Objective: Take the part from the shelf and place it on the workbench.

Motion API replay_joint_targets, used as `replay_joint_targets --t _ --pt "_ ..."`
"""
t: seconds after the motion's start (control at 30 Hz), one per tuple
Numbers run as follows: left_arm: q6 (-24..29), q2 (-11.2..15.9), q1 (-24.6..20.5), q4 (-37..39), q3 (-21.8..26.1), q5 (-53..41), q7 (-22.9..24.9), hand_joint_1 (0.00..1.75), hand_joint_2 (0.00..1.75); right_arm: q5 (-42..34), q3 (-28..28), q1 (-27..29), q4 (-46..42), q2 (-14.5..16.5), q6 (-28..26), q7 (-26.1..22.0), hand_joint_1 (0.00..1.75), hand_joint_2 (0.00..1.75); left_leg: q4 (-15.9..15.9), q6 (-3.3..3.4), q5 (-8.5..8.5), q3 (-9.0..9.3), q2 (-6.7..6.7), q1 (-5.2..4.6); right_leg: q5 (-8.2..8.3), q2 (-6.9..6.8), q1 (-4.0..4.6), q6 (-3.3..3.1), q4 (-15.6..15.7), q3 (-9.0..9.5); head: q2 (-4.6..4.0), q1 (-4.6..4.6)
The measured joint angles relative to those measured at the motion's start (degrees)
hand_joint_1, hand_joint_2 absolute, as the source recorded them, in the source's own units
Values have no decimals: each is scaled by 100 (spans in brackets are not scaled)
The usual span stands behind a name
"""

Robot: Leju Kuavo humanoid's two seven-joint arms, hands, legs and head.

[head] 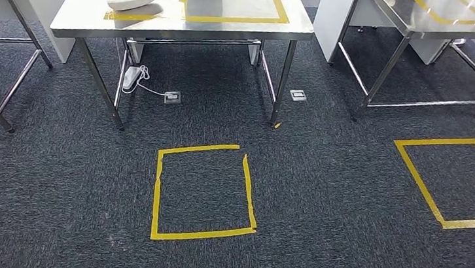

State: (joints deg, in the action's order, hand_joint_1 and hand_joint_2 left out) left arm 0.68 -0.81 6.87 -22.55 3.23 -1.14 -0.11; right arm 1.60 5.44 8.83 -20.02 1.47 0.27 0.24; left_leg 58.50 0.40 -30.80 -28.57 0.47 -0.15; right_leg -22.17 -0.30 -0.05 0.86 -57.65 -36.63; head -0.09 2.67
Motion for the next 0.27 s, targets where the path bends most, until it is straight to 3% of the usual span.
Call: replay_joint_targets --t 0.07,0.13,0.17,0.23,0.27 --pt "-31 10 -159 -348 -42 68 -3 0 0 -104 -125 218 227 -8 -18 5 0 0 -15 33 48 -26 -36 8 29 -26 -4 34 12 -8 0 1" --pt "-45 10 -419 -723 -68 91 -14 0 0 -136 -206 487 525 -25 -27 12 0 0 -75 60 117 -57 -82 61 -98 -37 -16 68 -111 -41 0 13" --pt "-49 13 -540 -877 -80 97 -19 0 0 -143 -238 632 647 -34 -27 11 0 0 -100 67 144 -76 -87 89 -280 -20 -26 90 -339 -126 0 25" --pt "-52 21 -711 -1147 -98 100 -22 0 0 -153 -288 879 861 -51 -27 9 0 0 -96 59 163 -124 -49 100 -776 25 -48 141 -1112 -424 0 44" --pt "-52 25 -745 -1211 -101 101 -23 0 0 -156 -298 937 913 -56 -27 9 0 0 -91 54 167 -137 -36 101 -913 32 -55 155 -1352 -518 0 48"
